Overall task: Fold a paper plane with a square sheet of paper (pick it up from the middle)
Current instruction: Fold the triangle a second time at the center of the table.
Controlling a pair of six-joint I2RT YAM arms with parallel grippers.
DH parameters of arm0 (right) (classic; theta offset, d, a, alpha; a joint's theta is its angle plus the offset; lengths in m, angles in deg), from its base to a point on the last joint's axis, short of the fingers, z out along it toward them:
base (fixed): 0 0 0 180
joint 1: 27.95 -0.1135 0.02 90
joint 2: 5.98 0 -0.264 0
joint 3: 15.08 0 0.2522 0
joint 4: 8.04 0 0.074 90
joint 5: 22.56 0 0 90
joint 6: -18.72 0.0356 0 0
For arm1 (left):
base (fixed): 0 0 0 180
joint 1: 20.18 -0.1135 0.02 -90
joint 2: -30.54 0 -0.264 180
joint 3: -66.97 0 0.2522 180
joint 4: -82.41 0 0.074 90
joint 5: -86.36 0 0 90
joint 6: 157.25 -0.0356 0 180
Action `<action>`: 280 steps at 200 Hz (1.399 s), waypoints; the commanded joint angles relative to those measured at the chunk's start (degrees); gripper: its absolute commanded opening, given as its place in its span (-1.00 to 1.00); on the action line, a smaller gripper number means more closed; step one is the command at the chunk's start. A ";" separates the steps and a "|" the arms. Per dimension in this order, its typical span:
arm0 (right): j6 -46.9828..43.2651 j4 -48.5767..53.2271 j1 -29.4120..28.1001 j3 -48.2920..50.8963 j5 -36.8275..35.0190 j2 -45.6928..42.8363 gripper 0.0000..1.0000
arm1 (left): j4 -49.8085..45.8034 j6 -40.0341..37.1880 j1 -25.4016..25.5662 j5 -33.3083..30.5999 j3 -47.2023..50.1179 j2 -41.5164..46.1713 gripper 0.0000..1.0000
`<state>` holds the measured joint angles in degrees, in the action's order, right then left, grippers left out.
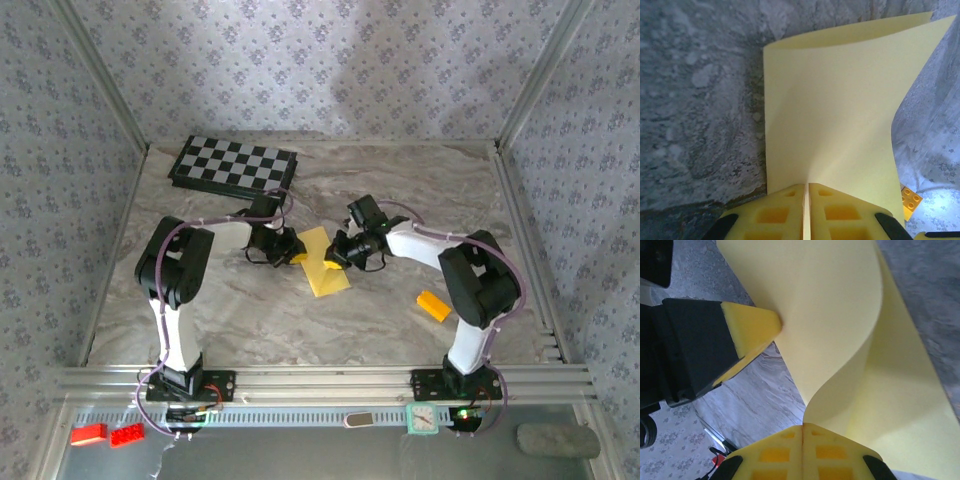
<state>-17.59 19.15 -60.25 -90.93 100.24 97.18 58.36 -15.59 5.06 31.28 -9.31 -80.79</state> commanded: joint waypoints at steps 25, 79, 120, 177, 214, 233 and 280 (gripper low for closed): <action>2.51 0.25 -1.44 -2.69 -2.34 3.05 -1.00 | -1.98 -0.99 0.25 -1.43 1.07 -1.61 -0.78; 5.22 0.75 -3.03 -3.74 -5.57 4.92 -1.00 | -1.76 -0.82 0.24 -1.50 1.35 -1.84 -0.78; 7.02 -0.68 -3.65 -3.75 -6.97 5.83 -1.00 | -1.74 -0.74 0.25 -1.61 1.44 -2.03 -0.78; 7.96 -1.26 -4.15 -4.05 -7.59 6.88 -1.00 | -1.72 -0.55 0.34 -1.68 1.67 -2.29 -0.79; 8.83 -2.61 -4.34 -4.02 -7.92 7.29 -1.00 | -1.62 -0.49 0.41 -1.72 1.80 -2.34 -0.78; 9.07 -2.62 -4.41 -4.10 -8.03 7.65 -1.00 | -1.65 -0.50 0.43 -1.76 1.89 -2.31 -0.78; 9.59 -2.54 -4.57 -4.01 -8.89 8.11 -1.00 | -1.52 -0.32 0.56 -1.77 2.13 -2.39 -0.78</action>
<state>-9.13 16.23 -64.36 -93.81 92.91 104.26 58.56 -15.57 5.06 31.30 -9.20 -80.90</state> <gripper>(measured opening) 0.055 0.109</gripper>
